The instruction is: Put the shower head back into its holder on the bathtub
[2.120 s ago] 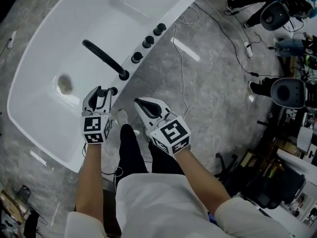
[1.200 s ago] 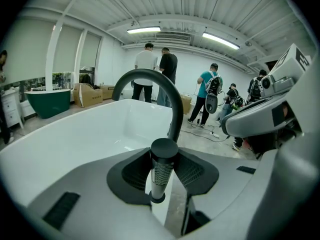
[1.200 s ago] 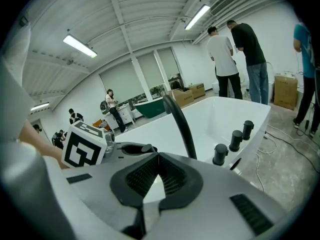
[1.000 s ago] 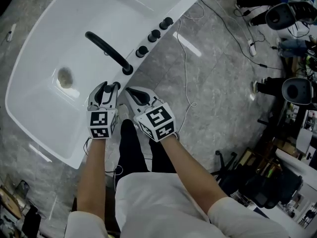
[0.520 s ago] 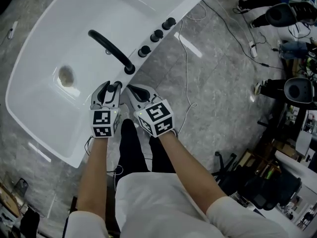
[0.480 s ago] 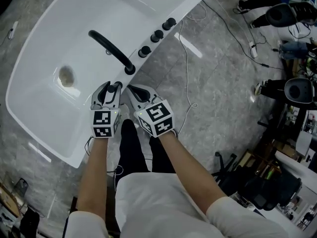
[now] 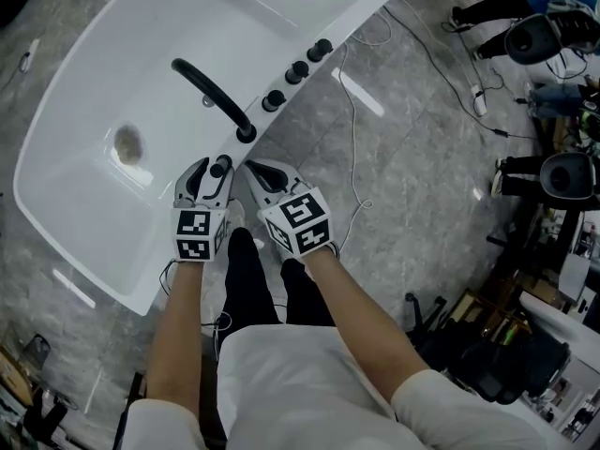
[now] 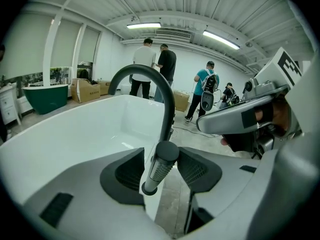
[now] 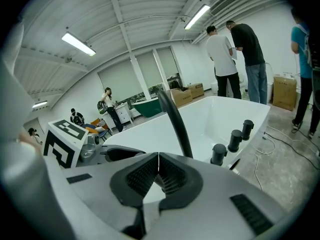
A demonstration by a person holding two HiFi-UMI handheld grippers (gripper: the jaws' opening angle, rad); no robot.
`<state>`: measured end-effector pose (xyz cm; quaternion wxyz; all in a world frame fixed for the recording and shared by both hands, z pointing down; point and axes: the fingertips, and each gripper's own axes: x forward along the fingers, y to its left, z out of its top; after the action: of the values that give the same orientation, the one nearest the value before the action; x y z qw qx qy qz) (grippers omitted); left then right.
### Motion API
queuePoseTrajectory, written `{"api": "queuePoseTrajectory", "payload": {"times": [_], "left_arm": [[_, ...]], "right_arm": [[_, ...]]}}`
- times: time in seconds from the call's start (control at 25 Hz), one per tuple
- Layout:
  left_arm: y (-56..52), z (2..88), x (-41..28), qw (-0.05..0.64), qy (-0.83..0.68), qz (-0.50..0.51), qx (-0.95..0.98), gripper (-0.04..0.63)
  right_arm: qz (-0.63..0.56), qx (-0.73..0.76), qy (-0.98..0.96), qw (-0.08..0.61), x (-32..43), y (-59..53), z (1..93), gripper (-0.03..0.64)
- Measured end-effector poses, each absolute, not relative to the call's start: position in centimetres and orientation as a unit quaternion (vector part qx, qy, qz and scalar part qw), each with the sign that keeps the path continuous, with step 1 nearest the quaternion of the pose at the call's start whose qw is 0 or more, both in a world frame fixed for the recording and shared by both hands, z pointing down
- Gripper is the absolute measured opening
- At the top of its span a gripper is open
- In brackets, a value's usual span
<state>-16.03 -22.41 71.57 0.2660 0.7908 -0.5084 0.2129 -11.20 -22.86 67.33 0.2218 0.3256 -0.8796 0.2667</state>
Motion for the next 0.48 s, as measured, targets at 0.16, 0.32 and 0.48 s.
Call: {"api": "queuePoseTrajectory", "payload": {"times": [0.16, 0.32, 0.48], "left_arm": [[-21.8, 70.1, -16.4, 0.263, -0.520, 0.204, 0.787, 0.198], [-20.7, 68.2, -16.6, 0.258, -0.536, 0.198, 0.779, 0.198], [-19.9, 66.6, -16.4, 0.251, -0.551, 0.193, 0.772, 0.196]], "right_arm": [[0.259, 0.319, -0.886, 0.215, -10.9, -22.5, 66.1, 0.018], [0.249, 0.310, -0.893, 0.209, -10.2, -21.7, 64.3, 0.018], [0.241, 0.303, -0.899, 0.204, -9.6, -21.1, 63.0, 0.018]]}}
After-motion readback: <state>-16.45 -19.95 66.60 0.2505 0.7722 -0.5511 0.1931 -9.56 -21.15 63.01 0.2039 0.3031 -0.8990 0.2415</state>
